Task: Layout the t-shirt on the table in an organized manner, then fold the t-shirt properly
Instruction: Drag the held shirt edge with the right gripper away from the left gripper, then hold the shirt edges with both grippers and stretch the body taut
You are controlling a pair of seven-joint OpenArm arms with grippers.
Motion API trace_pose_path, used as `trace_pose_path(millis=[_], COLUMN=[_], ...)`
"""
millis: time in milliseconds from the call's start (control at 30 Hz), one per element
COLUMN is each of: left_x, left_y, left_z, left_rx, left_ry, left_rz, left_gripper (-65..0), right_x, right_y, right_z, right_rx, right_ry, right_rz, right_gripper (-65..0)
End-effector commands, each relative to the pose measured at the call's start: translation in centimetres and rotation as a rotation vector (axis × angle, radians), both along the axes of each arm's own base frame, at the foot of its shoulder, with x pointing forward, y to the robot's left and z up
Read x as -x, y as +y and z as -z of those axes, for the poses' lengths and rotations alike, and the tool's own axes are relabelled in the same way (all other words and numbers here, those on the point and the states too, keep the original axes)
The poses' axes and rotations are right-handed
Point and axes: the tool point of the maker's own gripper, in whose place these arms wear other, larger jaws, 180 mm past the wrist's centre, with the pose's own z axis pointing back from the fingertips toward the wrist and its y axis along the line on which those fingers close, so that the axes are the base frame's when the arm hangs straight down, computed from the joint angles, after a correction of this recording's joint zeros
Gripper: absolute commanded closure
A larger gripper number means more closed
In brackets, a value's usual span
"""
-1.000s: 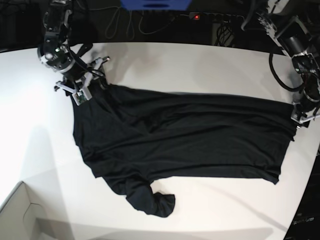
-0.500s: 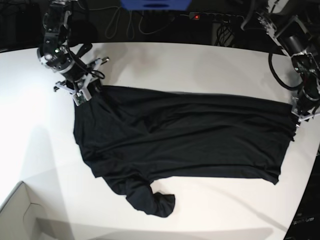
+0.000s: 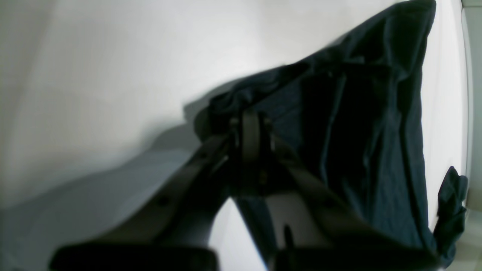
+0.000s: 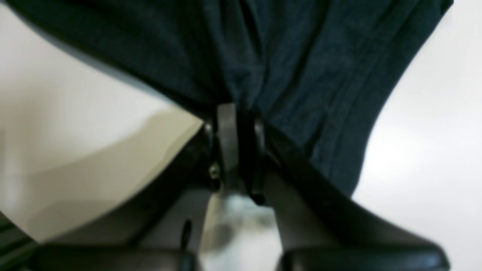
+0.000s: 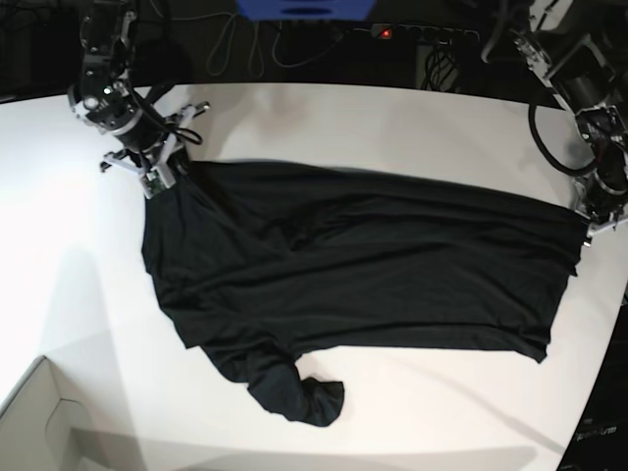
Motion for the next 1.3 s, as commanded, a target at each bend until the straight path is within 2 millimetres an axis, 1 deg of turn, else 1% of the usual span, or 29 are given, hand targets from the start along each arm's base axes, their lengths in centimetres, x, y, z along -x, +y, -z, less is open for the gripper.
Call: trace_pose_path(millis=[0, 67, 167, 300, 367, 433, 500, 567, 700, 800, 867, 1033, 1067, 1133, 1267], left_x=[1.7, 2.0, 2.9, 4.1, 4.8, 5.8, 6.5, 7.8, 9.3, 9.5, 9.8, 9.5, 9.2, 8.4, 8.2], left_y=[1.7, 2.0, 2.1, 1.6, 1.6, 1.4, 1.1, 1.5, 2.1, 2.2, 2.4, 2.3, 2.3, 2.2, 2.2], left_z=[-0.2, -1.2, -2.7, -3.8, -4.2, -4.1, -3.9, -3.9, -4.0, -4.0, -3.9, -4.0, -4.1, -4.4, -4.5], left_rx=[-0.050, -0.092, -0.157, -0.211, -0.238, -0.246, -0.213, -0.181, -0.144, -0.144, -0.138, -0.133, -0.133, -0.132, -0.134], left_ry=[0.061, 0.048, 0.034, 0.026, 0.031, 0.041, 0.028, 0.012, -0.011, -0.011, -0.011, -0.021, -0.026, -0.045, -0.047], left_rz=[-0.010, 0.001, 0.021, 0.044, 0.055, 0.063, 0.056, 0.028, -0.015, -0.017, -0.030, -0.035, -0.034, -0.033, -0.033], left_gripper=[-0.1, -0.1, -0.1, -0.1, -0.1, -0.1, -0.1, -0.1, -0.1, -0.1, -0.1, -0.7, -1.8, -7.0, -26.0], right_x=[-0.6, -0.4, -0.3, 1.0, 1.7, 2.2, 2.9, 3.6, 4.9, 5.5, 5.3, 5.1, 5.1, 5.2, 5.2], right_y=[-0.8, -1.5, -1.8, -2.0, -1.9, -1.8, -1.9, -1.8, -1.9, -1.9, -1.7, -1.8, -1.8, -1.7, -1.7], right_z=[-1.3, -1.6, -1.9, -1.8, -1.9, -2.0, -2.0, -1.9, -1.5, -1.2, -1.4, -1.6, -1.6, -1.6, -1.6], right_rx=[0.009, 0.017, 0.024, 0.044, 0.050, 0.055, 0.060, 0.064, 0.071, 0.067, 0.057, 0.054, 0.054, 0.053, 0.051], right_ry=[-0.048, -0.055, -0.061, -0.042, -0.036, -0.034, -0.024, -0.014, 0.015, 0.027, 0.011, -0.007, -0.007, -0.005, -0.005], right_rz=[0.016, 0.038, 0.041, 0.026, 0.020, 0.015, 0.015, 0.010, 0.001, 0.001, 0.000, 0.001, 0.001, 0.000, 0.001], right_gripper=[-2.3, -2.3, -2.3, -2.3, -2.3, -2.3, -2.3, -2.3, -2.3, -2.3, -2.3, -2.3, -2.3, -2.3, -2.3])
